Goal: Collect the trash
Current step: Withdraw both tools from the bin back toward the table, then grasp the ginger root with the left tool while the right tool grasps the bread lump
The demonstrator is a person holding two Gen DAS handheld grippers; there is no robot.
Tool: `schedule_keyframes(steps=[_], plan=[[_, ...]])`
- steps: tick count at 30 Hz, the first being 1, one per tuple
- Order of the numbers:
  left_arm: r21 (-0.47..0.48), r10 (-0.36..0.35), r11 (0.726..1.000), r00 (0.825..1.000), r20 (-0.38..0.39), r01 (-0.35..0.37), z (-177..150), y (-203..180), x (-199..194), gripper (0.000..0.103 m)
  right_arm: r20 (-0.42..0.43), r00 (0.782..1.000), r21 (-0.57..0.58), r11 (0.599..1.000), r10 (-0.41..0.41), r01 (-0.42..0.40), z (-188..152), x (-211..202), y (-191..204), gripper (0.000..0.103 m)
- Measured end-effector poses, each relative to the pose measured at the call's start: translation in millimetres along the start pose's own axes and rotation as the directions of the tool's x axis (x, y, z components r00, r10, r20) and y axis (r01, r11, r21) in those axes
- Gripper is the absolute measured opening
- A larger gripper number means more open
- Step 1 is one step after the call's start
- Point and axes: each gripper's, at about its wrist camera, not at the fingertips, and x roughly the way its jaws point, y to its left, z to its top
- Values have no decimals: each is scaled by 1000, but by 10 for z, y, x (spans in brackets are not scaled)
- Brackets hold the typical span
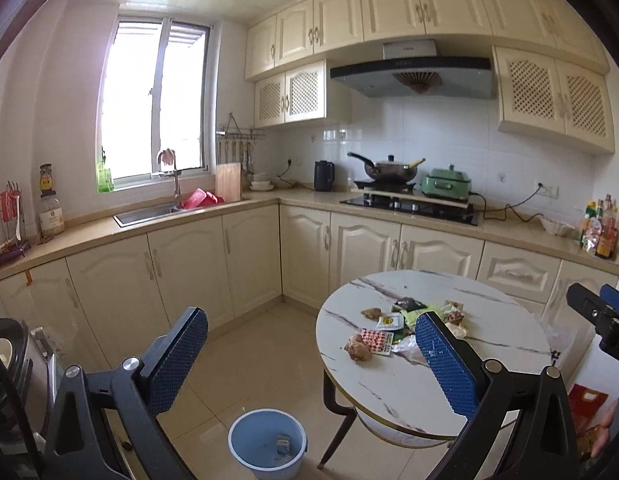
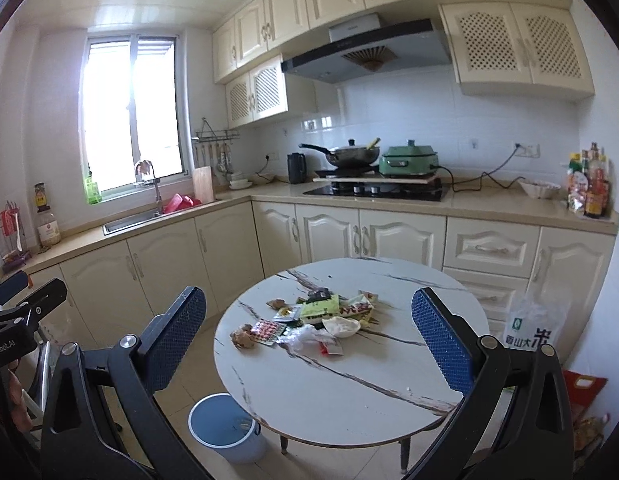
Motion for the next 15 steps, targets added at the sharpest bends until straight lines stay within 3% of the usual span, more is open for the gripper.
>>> schedule_keyframes(steps=[7, 15], plan=[[18, -27, 999, 984, -176, 30, 336, -227, 1247, 102, -164, 985, 36, 998, -47, 53, -318, 858, -469, 103], [40, -44, 997, 945, -323, 61, 505, -443, 2586, 102, -346, 938, 34, 998, -36, 50, -633, 1868, -691, 103]])
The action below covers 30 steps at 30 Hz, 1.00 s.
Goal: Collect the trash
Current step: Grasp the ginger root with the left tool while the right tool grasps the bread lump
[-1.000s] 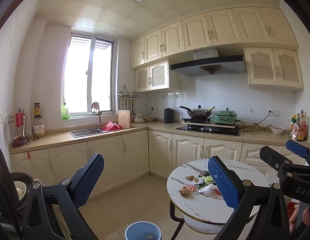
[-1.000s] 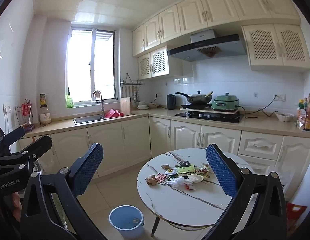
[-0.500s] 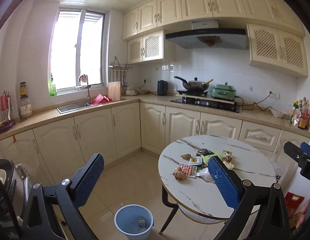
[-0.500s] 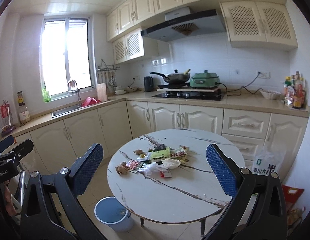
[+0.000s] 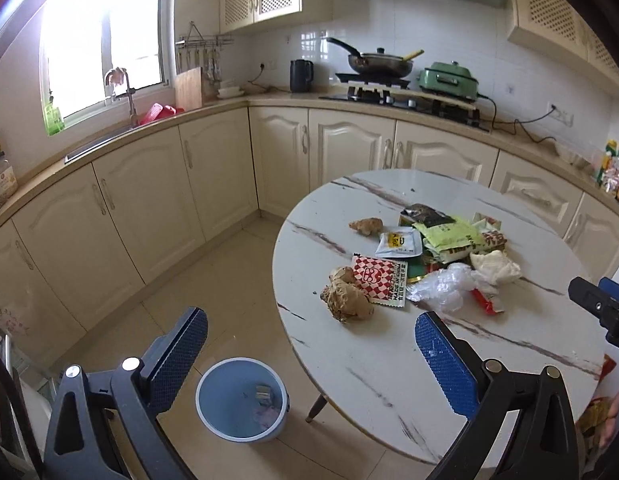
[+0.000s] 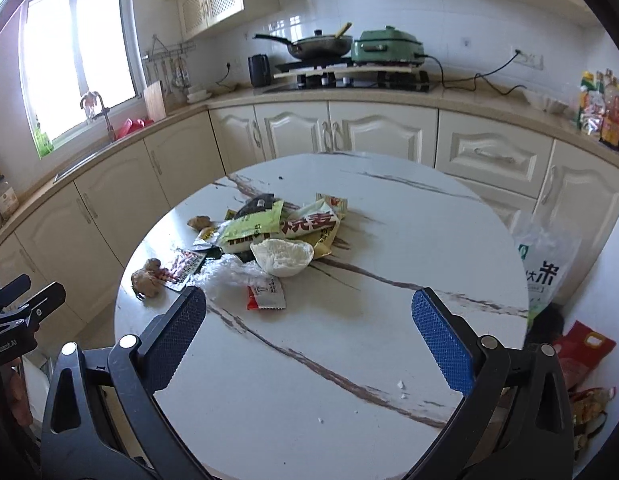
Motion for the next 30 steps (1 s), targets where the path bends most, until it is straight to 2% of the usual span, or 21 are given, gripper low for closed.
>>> schedule_keyframes(steps=[7, 12, 18, 21, 24, 25, 26, 28, 30], plan=[[27, -13, 1000, 996, -84, 15, 308, -28, 924, 100, -96, 995, 5, 1000, 31, -30, 130, 661, 0, 103], [40, -36, 998, 993, -113, 41, 489, -19, 1359, 97, -154, 979, 53, 991, 133, -126, 210, 1089, -2, 103], [31, -102, 994, 986, -134, 107, 523, -13, 1677, 78, -184, 967, 103, 981, 179, -162, 250, 1377, -25, 101], [63, -119, 990, 983, -139, 129, 507, -53, 1713, 59, -183, 969, 91, 984, 169, -154, 256, 1408, -8, 79], [76, -127, 987, 982, -141, 139, 473, -68, 1763, 51, -190, 971, 68, 988, 147, -136, 266, 1424, 5, 67], [76, -138, 986, 980, -142, 150, 472, -66, 1758, 47, -192, 972, 57, 990, 135, -126, 263, 1419, 2, 56], [61, -155, 984, 977, -145, 166, 475, -43, 1748, 47, -193, 973, 54, 991, 130, -121, 256, 1408, -15, 45], [45, -195, 978, 971, -138, 203, 483, 3, 1717, 47, -190, 971, 73, 988, 145, -133, 228, 1357, -83, 44], [36, -222, 973, 967, -127, 228, 464, 23, 1628, 46, -174, 977, 73, 991, 123, -112, 203, 1270, -129, 44]])
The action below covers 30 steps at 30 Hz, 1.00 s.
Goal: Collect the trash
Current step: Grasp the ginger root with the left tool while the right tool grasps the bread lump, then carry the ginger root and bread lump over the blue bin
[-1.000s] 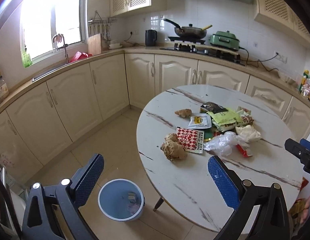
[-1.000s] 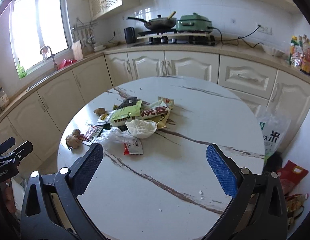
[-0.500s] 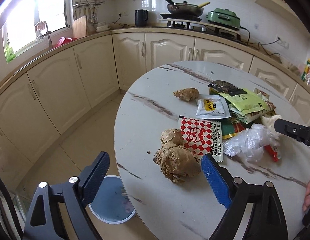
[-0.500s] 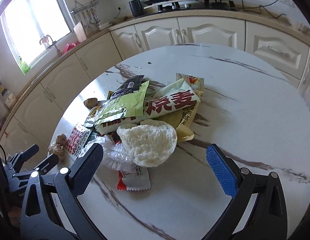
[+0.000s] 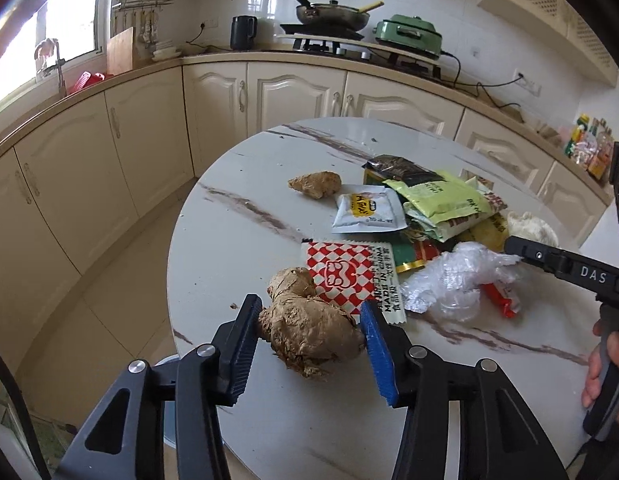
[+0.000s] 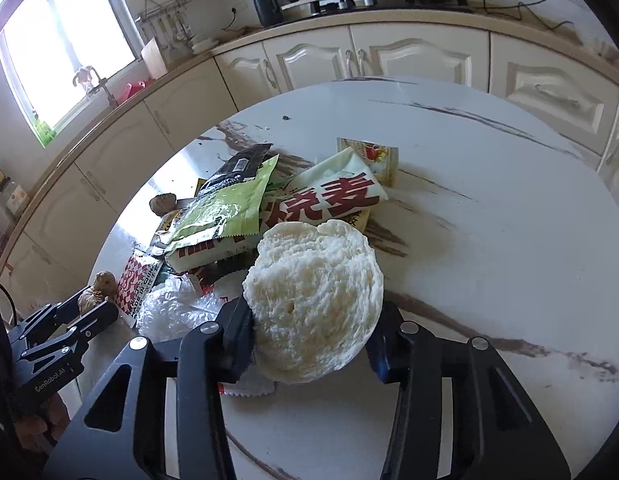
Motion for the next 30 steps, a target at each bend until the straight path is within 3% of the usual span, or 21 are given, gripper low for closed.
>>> schedule_keyframes(steps=[8, 17, 23, 30], plan=[[-33, -93, 995, 994, 48, 95, -93, 150, -450, 46, 68, 997, 26, 999, -20, 18, -112, -477, -6, 44], [-38, -129, 990, 987, 96, 133, -338, 241, -1052, 46, 110, 993, -41, 998, 44, -40, -184, -891, 446, 44], [-84, -70, 993, 983, 168, 86, -503, 629, -1600, 46, 97, 982, -146, 978, 161, -146, -227, -906, 1191, 44], [-177, 73, 983, 981, 182, -41, -825, 1449, -2016, 46, -2, 943, -273, 907, 334, -321, -378, -473, 2407, 44]])
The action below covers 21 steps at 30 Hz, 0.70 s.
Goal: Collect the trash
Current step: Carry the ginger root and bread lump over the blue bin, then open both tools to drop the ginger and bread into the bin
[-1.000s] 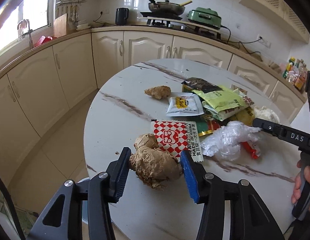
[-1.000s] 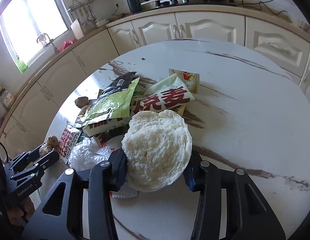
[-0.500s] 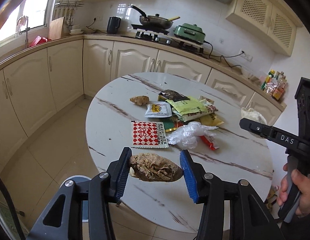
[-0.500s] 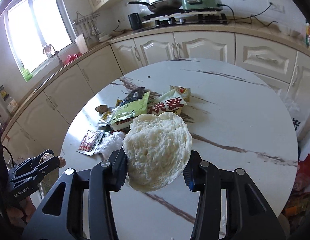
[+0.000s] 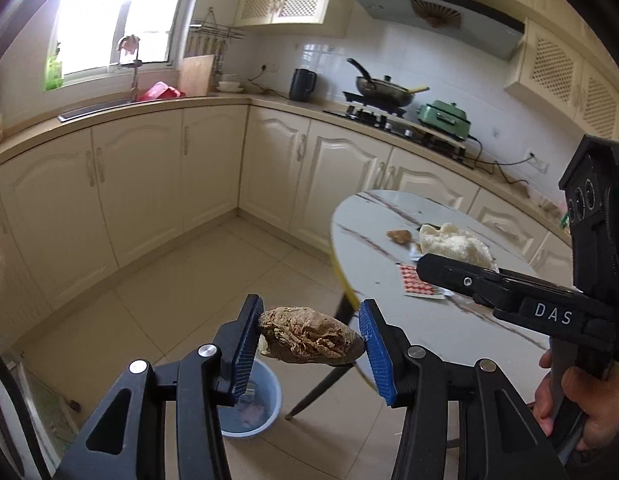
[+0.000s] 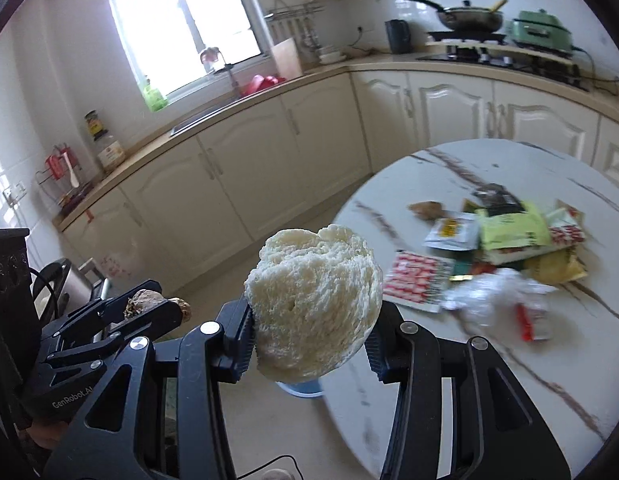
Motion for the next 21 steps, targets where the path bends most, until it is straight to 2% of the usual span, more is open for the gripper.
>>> schedule_keyframes(steps=[5, 9, 16, 21], plan=[[-63, 99, 993, 994, -43, -102, -166, 621, 23, 46, -88, 990, -56, 992, 107, -112, -43, 760, 633, 44], [-99, 142, 983, 983, -112, -154, -340, 989, 292, 46, -167, 979, -70, 989, 118, -131, -113, 1423, 854, 44], [-138, 115, 979, 961, -253, -153, -577, 1238, 1002, 46, -271, 961, -75, 994, 53, -76, -271, 2315, 759, 44], [-153, 94, 977, 949, -301, -146, -638, 1310, 1401, 46, -307, 951, -61, 997, 17, -37, -283, 2709, 558, 46]])
